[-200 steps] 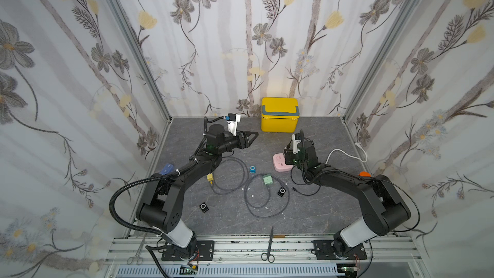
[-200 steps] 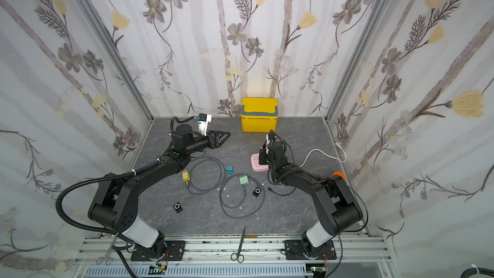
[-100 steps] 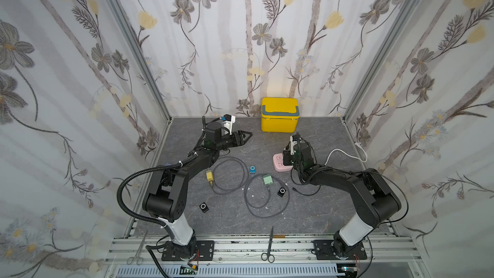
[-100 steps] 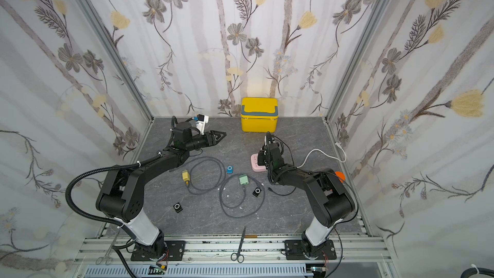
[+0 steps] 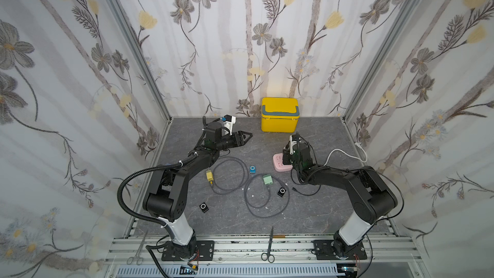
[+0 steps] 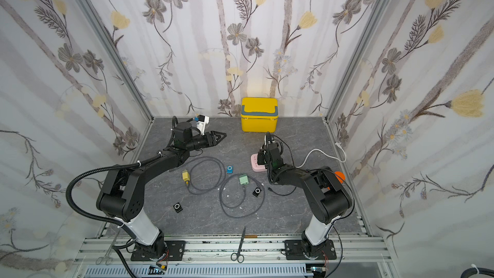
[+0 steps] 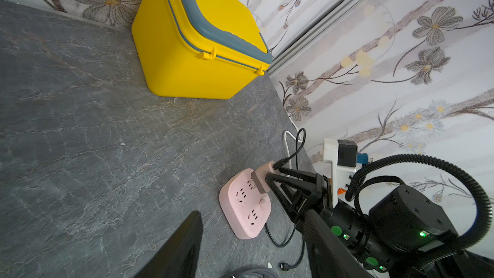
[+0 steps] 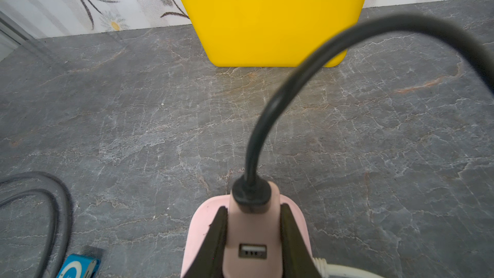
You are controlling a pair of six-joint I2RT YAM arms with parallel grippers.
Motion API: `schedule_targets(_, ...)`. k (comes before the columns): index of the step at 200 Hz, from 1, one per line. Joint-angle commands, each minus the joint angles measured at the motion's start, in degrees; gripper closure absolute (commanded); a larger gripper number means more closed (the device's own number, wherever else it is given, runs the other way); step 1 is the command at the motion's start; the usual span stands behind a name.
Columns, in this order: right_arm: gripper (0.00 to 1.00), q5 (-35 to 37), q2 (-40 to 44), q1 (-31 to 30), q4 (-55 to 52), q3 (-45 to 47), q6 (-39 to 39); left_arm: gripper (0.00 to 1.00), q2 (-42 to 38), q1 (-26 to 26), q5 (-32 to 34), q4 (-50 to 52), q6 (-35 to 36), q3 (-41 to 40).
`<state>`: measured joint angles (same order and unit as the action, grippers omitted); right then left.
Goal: Charge mp3
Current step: Insert the plug into the socket.
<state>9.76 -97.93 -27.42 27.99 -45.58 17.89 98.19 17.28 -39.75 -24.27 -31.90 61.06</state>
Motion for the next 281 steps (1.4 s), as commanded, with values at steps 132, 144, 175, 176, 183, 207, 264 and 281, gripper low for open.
schedule_targets(132,1.00,3.1,-0.9,-1.6,0.6,5.6,-1.9,0.36,-2.6,0.7,1.5,4.3,2.8,1.0)
schedule_targets(144,1.00,3.0,-1.0,-1.8,1.7,6.9,-2.0,0.35,-2.7,0.8,1.7,5.0,3.0,1.1)
schedule_targets(175,1.00,4.4,-2.1,-2.2,0.5,7.2,-1.5,0.35,-2.7,1.1,2.6,7.3,3.7,1.7)
schedule_targets(176,1.00,4.7,-2.2,-2.3,0.1,7.1,-1.5,0.35,-2.7,1.2,2.7,7.4,3.8,1.8)
schedule_targets(183,1.00,5.4,-2.5,-2.5,-1.1,6.4,-1.4,0.35,-2.6,1.5,3.4,8.6,4.3,2.3)
schedule_targets(207,1.00,5.7,-4.8,-2.6,-4.7,4.3,-1.5,0.35,-1.7,2.6,6.9,14.9,7.8,4.8)
schedule_targets(264,1.00,7.5,-7.8,-3.0,-8.5,0.5,-0.4,0.35,-0.9,4.6,13.9,23.3,13.7,7.7)
schedule_targets(281,1.00,8.5,-8.7,-3.0,-10.5,-1.4,-0.1,0.35,-0.5,4.7,14.1,23.2,13.9,7.9)
